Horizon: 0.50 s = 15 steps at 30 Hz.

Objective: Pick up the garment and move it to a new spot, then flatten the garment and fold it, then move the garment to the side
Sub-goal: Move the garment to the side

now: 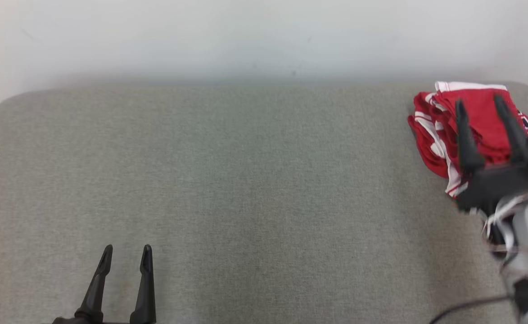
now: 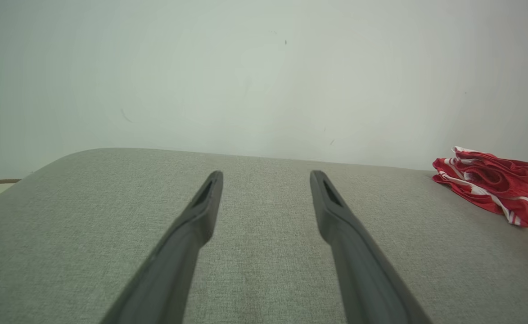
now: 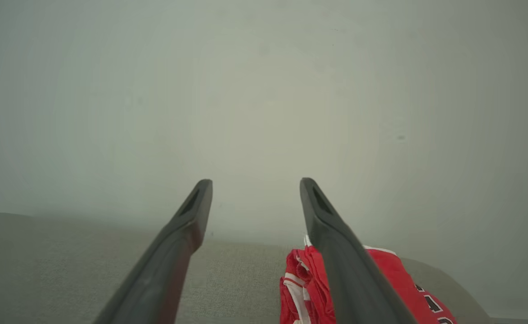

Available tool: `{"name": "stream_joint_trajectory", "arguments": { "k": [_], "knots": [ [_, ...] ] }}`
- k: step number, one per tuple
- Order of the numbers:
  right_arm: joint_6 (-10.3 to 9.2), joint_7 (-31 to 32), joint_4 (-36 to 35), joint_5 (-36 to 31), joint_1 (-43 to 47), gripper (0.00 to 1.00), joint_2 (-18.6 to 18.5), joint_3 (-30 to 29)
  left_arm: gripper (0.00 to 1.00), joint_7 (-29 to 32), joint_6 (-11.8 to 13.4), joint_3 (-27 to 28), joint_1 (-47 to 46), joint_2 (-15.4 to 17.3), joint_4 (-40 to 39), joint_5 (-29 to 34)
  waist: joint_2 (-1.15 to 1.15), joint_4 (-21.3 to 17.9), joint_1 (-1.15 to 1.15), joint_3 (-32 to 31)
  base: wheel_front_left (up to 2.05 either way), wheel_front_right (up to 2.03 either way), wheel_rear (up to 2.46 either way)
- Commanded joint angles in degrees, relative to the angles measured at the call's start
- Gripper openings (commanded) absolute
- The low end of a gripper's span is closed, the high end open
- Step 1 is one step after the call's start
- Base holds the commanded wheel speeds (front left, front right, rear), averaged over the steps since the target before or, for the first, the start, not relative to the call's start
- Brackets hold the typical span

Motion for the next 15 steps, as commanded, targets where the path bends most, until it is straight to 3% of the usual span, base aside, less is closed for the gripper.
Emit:
{"name": "stream_joint_trajectory", "arguments": {
  "k": [1, 4, 15],
  "knots": [
    [-0.01, 0.0, -2.8, -2.2, 3.8, 1.0, 1.5, -2.1, 1.0, -0.2, 0.2, 0.0, 1.3, 0.0, 0.2, -0.2, 0.01, 1.1, 0.01, -1.7, 0.0, 0.0, 0.0],
    [-0.01, 0.0, -7.5, -5.1, 10.7, 1.0, 4.8, -6.0, 1.0, -0.2, 0.5, 0.3, 1.9, -0.1, 0.4, -0.3, 0.01, 1.5, 0.01, -2.8, 0.0, 0.0, 0.0],
    [-0.01, 1.2, -17.4, -12.7, 27.5, 1.0, 14.4, -9.0, 1.0, -0.2, 1.6, 1.9, 4.0, -0.1, 0.9, -0.7, 0.01, 2.3, 0.01, -5.3, 0.0, 0.0, 0.0]
  ]
}}
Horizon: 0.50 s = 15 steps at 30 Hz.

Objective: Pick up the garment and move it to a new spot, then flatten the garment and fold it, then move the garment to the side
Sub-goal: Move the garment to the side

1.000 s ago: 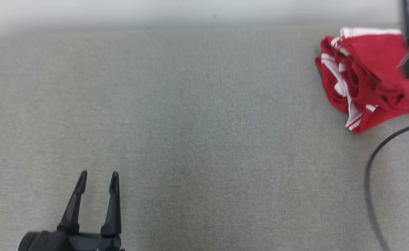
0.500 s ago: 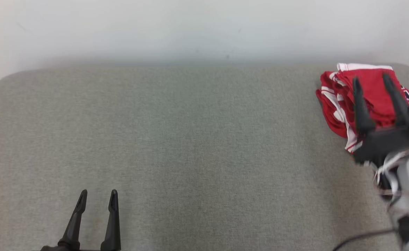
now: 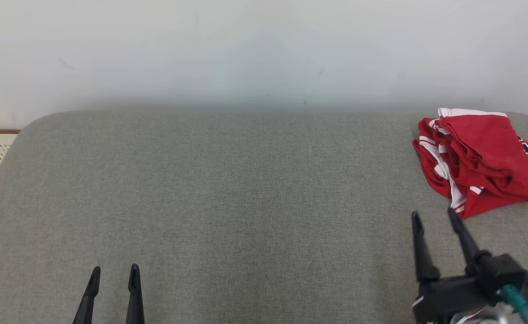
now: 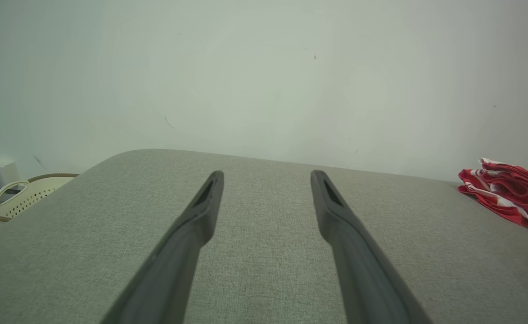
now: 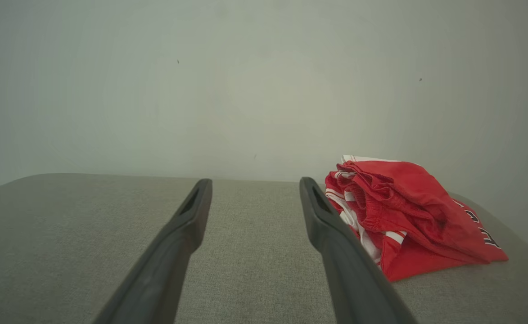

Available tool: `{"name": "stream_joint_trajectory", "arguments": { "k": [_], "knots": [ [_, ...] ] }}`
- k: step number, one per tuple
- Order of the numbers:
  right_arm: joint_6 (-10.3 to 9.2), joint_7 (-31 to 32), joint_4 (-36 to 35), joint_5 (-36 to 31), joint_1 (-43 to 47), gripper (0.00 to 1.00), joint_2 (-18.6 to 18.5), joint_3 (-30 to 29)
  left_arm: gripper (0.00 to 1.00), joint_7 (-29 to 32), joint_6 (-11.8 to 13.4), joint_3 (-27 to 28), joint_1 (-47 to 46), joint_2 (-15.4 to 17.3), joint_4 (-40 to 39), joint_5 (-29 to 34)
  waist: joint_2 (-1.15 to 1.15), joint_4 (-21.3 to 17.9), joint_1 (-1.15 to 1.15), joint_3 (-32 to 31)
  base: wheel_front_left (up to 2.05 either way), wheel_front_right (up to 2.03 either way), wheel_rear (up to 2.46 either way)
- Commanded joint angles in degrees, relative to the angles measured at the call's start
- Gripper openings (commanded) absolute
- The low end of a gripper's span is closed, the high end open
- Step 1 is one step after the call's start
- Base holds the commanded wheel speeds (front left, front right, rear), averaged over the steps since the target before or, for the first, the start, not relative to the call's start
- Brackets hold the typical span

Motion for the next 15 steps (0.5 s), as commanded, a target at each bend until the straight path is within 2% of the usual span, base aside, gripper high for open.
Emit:
{"name": "stream_joint_trajectory", "arguments": {
  "k": [1, 10, 15],
  "knots": [
    [-0.01, 0.1, -0.4, -0.7, 1.3, 1.0, 0.8, 0.0, 1.0, -0.2, 0.1, 0.3, 0.6, 0.0, 0.2, -0.3, 0.01, 0.2, 0.01, -0.3, 0.0, 0.0, 0.0],
    [-0.01, 0.0, -3.0, -5.5, 9.1, 1.0, 5.6, -0.5, 1.0, -0.2, 1.4, 0.6, 2.6, -0.1, 2.0, 0.8, 0.01, 0.6, 0.01, -1.2, 0.0, 0.0, 0.0],
    [-0.01, -0.3, -2.1, -6.9, 10.0, 1.0, 6.9, -1.7, 1.0, -0.2, 0.2, -0.1, 2.3, 0.5, 3.5, 1.7, 0.01, 0.9, 0.01, -1.8, 0.0, 0.0, 0.0]
  ]
}}
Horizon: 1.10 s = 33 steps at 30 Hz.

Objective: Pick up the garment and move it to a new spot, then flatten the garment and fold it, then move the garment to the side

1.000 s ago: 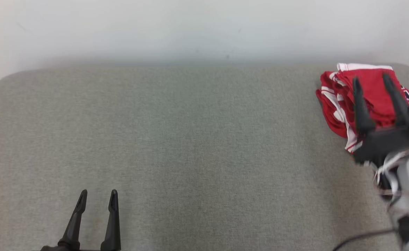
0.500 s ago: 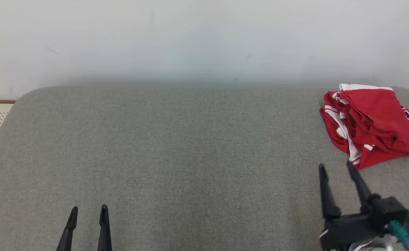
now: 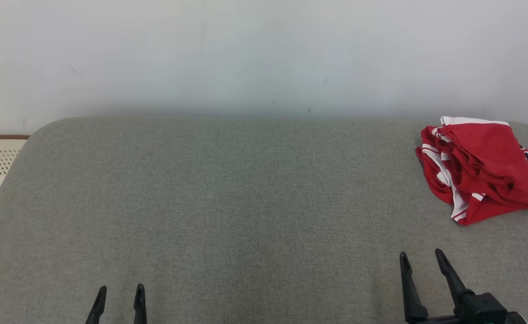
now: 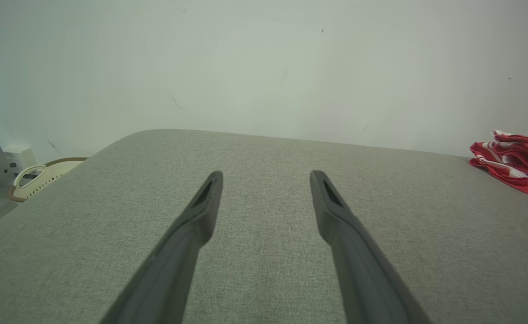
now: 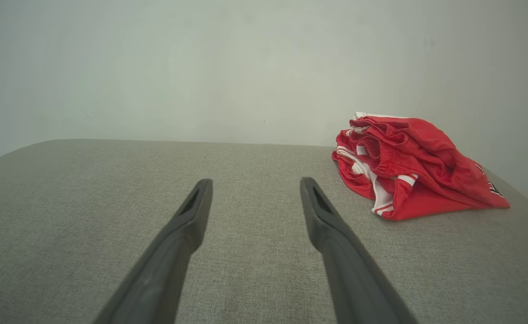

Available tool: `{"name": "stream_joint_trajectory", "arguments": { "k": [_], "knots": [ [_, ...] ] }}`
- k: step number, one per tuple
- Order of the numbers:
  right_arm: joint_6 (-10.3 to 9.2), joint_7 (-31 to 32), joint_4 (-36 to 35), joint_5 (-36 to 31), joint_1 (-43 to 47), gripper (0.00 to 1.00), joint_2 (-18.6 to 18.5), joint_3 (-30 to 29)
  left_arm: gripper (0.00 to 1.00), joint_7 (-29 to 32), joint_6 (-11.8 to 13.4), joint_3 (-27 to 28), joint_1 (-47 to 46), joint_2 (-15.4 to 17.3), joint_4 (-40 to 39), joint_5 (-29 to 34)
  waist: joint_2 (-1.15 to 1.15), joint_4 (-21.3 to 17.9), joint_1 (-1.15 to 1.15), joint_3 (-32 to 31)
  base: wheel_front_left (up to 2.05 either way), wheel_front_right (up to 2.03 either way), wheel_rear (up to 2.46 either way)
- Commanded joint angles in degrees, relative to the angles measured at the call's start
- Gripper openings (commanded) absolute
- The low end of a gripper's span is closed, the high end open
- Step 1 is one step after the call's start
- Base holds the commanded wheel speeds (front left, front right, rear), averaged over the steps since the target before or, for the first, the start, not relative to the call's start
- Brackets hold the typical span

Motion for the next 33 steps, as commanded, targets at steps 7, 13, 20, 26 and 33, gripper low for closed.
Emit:
{"name": "stream_joint_trajectory", "arguments": {
  "k": [7, 13, 20, 26, 33],
  "knots": [
    [-0.01, -0.5, 0.9, 0.2, 1.2, 1.0, 0.7, -1.8, 1.0, -0.2, -1.4, 0.0, -0.1, 0.3, 0.8, 1.0, 0.0, 0.0, 0.0, -0.8, 0.0, 0.0, 0.0],
    [-0.01, -0.6, 1.1, 0.9, 0.7, 1.0, 0.7, -1.0, 1.0, -0.2, -1.8, 0.1, -0.2, 0.3, 1.1, 1.0, 0.0, -0.5, 0.0, -1.0, 0.0, 0.0, 0.0],
    [-0.01, -0.6, 1.4, 1.2, 0.7, 1.0, 0.6, -0.7, 1.0, -0.2, -1.9, 0.3, -0.1, 0.2, 1.1, 1.0, 0.0, -0.7, 0.0, -1.1, 0.0, 0.0, 0.0],
    [-0.01, -0.6, 1.8, 1.5, 0.8, 1.0, 0.7, -0.6, 1.0, -0.2, -1.9, 0.5, 0.5, 0.1, 0.8, 0.9, 0.0, -0.8, 0.0, -1.2, 0.0, 0.0, 0.0],
    [0.0, -0.4, 1.9, 1.5, 0.5, 0.0, 0.5, -0.5, 0.0, 0.0, -1.9, 0.2, 0.3, -0.1, 0.9, 0.5, 0.0, -1.0, 0.0, -1.3, 0.0, 0.0, 0.0]
  ]
}}
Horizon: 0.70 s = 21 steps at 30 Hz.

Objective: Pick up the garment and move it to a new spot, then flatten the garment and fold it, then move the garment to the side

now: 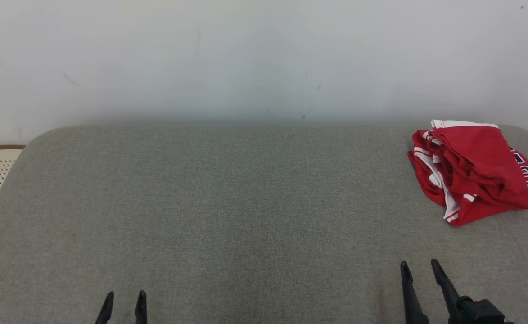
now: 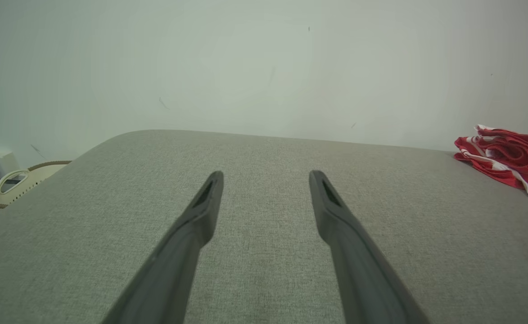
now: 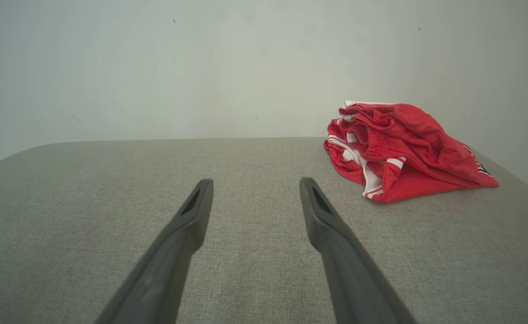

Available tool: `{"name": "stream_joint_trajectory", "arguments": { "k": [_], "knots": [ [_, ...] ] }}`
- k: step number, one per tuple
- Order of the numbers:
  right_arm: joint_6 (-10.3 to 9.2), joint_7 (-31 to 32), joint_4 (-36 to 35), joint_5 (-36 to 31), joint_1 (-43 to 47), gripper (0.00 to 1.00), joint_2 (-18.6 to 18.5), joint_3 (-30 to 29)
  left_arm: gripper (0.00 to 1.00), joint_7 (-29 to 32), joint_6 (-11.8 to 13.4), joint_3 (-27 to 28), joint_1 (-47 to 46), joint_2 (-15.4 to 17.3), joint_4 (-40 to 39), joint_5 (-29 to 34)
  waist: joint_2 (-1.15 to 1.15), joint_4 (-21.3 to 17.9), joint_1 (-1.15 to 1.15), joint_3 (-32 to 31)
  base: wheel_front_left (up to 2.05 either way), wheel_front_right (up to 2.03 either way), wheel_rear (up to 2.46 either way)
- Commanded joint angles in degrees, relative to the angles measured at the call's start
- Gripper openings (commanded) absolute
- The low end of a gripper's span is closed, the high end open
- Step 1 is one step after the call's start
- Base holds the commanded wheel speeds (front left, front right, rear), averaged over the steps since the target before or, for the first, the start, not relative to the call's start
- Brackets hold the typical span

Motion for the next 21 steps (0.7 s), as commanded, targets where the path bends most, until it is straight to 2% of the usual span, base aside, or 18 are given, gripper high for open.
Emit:
{"name": "stream_joint_trajectory", "arguments": {
  "k": [1, 5, 21],
  "knots": [
    [0.0, 0.1, 0.3, 0.1, 0.1, 0.0, 0.0, 0.0, 0.0, 0.1, 0.0, 0.0, 0.0, 0.0, 0.4, -0.1, 0.0, 0.0, 0.0, 0.0, 0.0, 0.0, 0.0],
    [0.0, 0.4, 1.7, 1.2, 1.2, 0.0, 0.0, 0.0, 0.0, 0.3, -0.1, -0.3, 0.1, -0.2, 2.0, -1.1, 0.0, 0.0, 0.0, 0.0, 0.0, 0.0, 0.0],
    [0.0, 3.8, 1.8, 21.9, 0.2, 0.0, -1.6, -1.8, 0.0, 3.4, -1.9, -0.4, -1.9, 0.6, 4.4, -20.1, 0.0, 0.1, 0.0, 0.3, 0.0, 0.0, 0.0]
  ]
}}
